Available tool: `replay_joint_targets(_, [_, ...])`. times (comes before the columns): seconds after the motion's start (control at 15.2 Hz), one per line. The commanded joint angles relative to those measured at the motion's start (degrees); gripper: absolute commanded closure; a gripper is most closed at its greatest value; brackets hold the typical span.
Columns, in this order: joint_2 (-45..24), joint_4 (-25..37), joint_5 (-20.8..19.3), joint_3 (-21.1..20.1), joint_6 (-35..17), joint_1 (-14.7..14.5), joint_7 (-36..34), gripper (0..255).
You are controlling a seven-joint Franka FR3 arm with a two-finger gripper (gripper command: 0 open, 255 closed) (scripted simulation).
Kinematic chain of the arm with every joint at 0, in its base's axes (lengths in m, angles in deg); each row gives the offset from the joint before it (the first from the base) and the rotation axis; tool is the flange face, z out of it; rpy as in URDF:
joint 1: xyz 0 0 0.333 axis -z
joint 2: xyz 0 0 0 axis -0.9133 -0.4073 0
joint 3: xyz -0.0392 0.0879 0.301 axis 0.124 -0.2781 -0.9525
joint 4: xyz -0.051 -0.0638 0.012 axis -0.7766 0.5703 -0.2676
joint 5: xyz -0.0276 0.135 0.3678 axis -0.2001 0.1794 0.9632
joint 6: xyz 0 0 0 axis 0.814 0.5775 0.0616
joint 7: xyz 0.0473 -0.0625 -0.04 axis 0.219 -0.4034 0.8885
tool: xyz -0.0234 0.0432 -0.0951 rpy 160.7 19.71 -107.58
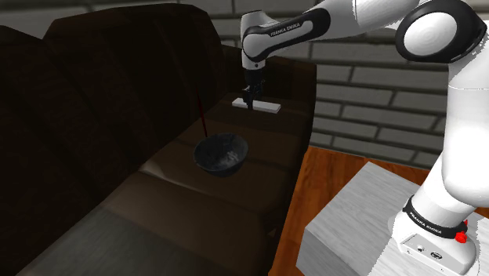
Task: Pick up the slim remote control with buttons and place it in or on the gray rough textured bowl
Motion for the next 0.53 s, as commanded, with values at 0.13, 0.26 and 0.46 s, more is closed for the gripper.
replay_joint_targets(0.13, [0.61,2.24,0.05,0.0,2.85,0.05,0.09,255])
replay_joint_targets(0.26, [0.72,3.62,0.06,-0.01,4.34,0.03,0.08,255])
replay_joint_targets(0.46, [0.78,5.85,0.06,-0.02,6.62,0.01,0.07,255])
